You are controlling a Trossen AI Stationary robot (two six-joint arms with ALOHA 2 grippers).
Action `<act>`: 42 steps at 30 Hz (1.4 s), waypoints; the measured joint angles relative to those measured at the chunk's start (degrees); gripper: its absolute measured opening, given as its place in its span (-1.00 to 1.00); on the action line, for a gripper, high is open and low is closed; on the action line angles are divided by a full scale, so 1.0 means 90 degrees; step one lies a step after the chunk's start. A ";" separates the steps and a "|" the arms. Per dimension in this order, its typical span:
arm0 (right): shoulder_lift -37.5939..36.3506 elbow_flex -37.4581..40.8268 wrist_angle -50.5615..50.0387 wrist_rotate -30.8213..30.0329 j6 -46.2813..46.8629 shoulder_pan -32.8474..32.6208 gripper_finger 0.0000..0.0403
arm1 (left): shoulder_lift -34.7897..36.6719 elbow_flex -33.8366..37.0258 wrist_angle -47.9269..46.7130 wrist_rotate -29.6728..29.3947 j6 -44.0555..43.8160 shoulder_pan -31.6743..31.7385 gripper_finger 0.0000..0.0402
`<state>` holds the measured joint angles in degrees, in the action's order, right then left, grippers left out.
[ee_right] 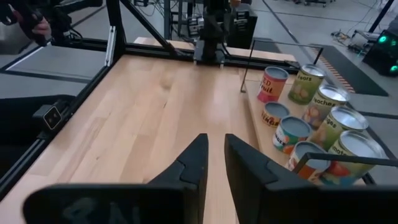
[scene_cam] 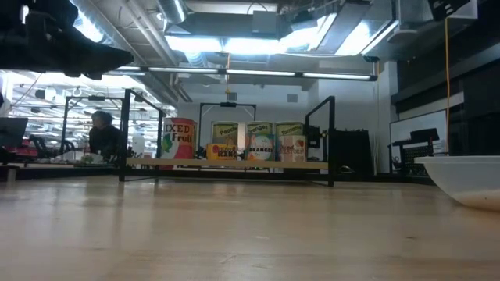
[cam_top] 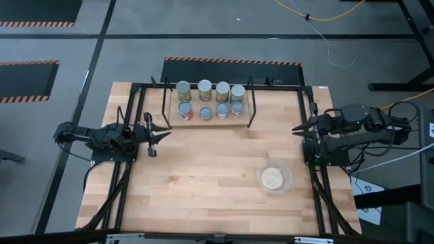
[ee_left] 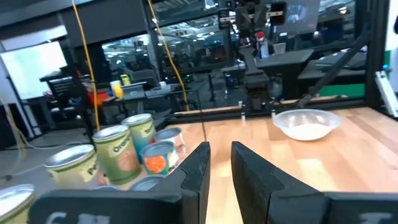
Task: Pick and place cans onto a shelf
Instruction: Return to Home Position
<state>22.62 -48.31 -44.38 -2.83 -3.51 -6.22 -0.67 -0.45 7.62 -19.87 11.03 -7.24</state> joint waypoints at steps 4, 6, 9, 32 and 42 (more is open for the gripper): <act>-0.0076 0.0000 -0.0082 0.0002 -0.0001 0.0000 -0.71 | 0.0002 0.0000 0.0003 0.0036 0.0153 0.0158 -0.71; -0.0110 0.0000 -0.0110 0.0005 0.0000 0.0000 -0.71 | 0.0008 0.0000 0.0002 0.0256 0.0150 0.0239 -0.71; -0.0134 0.0000 -0.0153 0.0007 0.0000 0.0000 -0.71 | 0.0056 0.0000 0.0027 0.0632 0.0128 0.0346 -0.71; -0.0161 0.0000 -0.0442 0.0007 0.0004 0.0000 -0.71 | 0.0058 0.0000 -0.0743 0.2219 -0.0539 0.1009 -0.71; -0.0186 0.0233 0.0078 0.0007 -0.0051 0.0000 -0.71 | 0.0058 -0.0002 -0.0770 0.2223 -0.0522 0.1085 -0.71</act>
<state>20.94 -46.22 -43.67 -2.76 -3.96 -6.22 -0.14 -0.47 0.68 0.13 6.33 2.52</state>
